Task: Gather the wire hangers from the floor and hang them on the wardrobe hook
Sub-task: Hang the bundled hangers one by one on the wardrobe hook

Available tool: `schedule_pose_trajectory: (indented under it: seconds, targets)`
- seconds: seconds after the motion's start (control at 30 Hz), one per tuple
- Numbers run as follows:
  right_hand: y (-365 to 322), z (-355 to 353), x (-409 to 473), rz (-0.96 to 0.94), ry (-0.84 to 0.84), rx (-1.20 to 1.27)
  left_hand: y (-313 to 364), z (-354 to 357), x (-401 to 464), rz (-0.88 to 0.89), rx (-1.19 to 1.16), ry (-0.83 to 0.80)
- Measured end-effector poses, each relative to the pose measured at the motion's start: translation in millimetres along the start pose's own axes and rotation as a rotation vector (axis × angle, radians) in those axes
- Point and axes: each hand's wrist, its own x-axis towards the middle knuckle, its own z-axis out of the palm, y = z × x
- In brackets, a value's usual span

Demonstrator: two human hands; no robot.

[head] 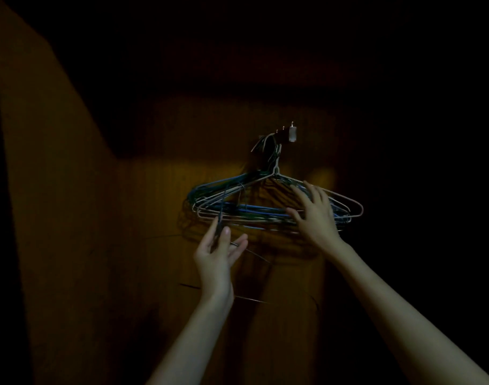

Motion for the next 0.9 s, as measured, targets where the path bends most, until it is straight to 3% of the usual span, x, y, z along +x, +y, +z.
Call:
schedule_pose_trajectory:
  seconds: [0.2,0.5,0.9]
  targets:
    - [-21,4,-50,-0.064,-0.088,0.008,4,-17,-19,-0.046,0.149,0.011]
    - [-58,10,-124,-0.069,-0.255,0.055,20,-68,-42,-0.132,0.541,-0.143]
    - [-108,10,-159,-0.173,-0.220,0.242,41,-110,-59,-0.017,0.891,-0.265]
